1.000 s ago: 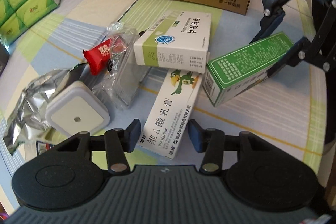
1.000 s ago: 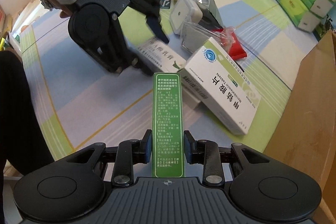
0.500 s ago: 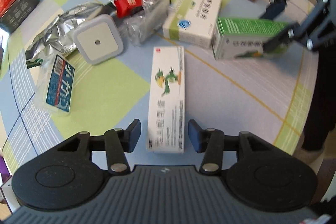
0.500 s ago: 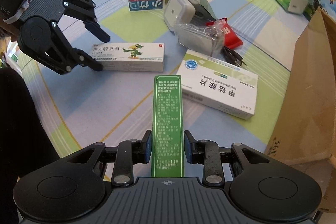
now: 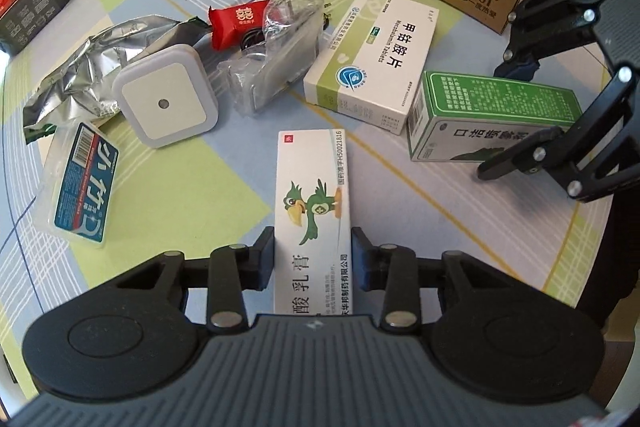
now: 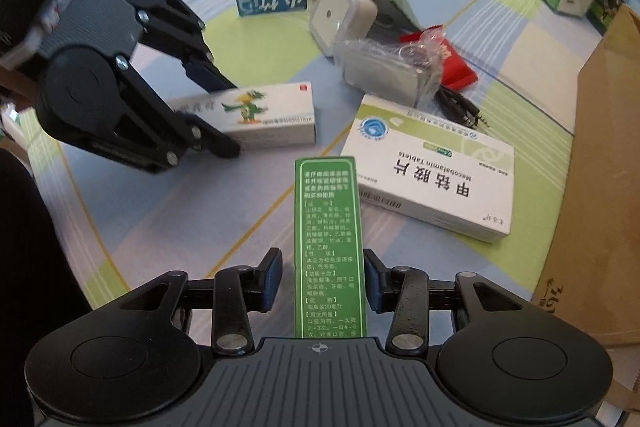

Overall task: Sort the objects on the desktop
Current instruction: 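Grasp the white parrot box with the left tool while the right tool lifts the green box, then carry both held boxes over the open cardboard box with both tools, then open the left tool to drop the parrot box while the right tool releases the green box inside, then withdraw both open tools from the cardboard box back over the table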

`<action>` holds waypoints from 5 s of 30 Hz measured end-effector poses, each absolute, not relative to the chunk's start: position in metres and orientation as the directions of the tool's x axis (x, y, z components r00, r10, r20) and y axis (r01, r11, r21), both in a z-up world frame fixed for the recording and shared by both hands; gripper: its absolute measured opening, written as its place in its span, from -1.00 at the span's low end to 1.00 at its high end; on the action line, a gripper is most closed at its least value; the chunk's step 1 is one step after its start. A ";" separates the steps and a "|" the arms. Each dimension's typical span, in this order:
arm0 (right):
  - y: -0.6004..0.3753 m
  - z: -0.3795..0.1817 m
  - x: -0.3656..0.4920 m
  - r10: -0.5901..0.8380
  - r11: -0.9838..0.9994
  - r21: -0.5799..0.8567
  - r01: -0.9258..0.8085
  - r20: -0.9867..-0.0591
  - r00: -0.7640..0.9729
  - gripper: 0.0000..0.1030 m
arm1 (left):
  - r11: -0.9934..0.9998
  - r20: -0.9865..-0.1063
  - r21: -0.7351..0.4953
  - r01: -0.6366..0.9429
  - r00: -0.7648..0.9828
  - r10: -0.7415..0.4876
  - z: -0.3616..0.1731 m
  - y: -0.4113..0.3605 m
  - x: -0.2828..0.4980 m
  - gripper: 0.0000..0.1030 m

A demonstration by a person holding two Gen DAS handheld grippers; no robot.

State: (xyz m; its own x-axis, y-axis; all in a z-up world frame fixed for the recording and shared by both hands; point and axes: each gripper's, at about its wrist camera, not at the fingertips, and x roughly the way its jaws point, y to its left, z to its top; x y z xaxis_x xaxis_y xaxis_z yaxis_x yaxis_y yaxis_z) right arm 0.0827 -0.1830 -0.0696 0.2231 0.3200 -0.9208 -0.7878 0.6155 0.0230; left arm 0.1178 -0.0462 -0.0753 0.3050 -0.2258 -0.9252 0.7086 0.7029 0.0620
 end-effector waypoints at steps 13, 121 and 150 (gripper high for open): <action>-0.215 -0.027 0.057 0.355 0.699 0.017 -0.715 -0.876 0.326 -0.46 | 0.789 -0.910 0.056 0.612 0.357 -0.212 -0.032 -0.053 0.100 -0.37; -0.385 0.096 0.067 0.295 0.945 0.127 -0.301 -0.724 0.624 0.77 | 0.941 -0.751 -0.196 0.277 0.575 -0.325 0.089 -0.154 0.083 0.38; -0.269 0.046 0.021 0.456 0.753 0.040 -0.657 -0.751 0.477 0.95 | 0.965 -0.793 0.012 0.263 0.590 -0.151 0.044 -0.020 0.040 0.93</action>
